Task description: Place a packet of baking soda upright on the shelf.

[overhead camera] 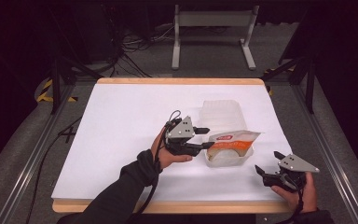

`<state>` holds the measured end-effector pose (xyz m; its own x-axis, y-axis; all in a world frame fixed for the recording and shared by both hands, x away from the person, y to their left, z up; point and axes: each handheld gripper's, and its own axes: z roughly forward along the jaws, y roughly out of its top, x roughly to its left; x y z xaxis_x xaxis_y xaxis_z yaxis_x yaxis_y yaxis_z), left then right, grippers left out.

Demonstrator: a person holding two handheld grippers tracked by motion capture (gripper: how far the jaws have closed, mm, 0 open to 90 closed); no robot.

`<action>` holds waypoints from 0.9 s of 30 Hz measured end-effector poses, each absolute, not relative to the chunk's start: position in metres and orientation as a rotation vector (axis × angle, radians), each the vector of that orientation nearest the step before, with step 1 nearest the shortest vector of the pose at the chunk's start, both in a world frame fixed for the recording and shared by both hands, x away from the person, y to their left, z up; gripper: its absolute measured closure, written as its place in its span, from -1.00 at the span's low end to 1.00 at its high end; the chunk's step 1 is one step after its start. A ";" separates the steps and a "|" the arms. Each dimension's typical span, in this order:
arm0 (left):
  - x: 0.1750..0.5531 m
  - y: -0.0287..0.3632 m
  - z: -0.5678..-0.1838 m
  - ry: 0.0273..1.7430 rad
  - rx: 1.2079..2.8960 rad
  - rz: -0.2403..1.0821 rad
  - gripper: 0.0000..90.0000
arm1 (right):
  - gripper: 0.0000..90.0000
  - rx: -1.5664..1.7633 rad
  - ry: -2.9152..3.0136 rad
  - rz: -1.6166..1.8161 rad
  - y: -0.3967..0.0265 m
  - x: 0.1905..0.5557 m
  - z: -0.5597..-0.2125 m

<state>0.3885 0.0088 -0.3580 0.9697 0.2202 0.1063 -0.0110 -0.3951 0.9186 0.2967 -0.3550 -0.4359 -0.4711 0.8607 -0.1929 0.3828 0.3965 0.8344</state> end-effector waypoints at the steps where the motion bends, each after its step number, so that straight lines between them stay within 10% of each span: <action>1: 0.388 0.010 -0.359 0.163 1.968 0.261 0.08 | -0.67 1.058 2.030 0.982 -0.355 0.297 -0.436; 27: 0.381 0.046 -0.384 0.211 2.124 0.371 -0.49 | -0.67 1.048 2.033 0.977 -0.354 0.298 -0.436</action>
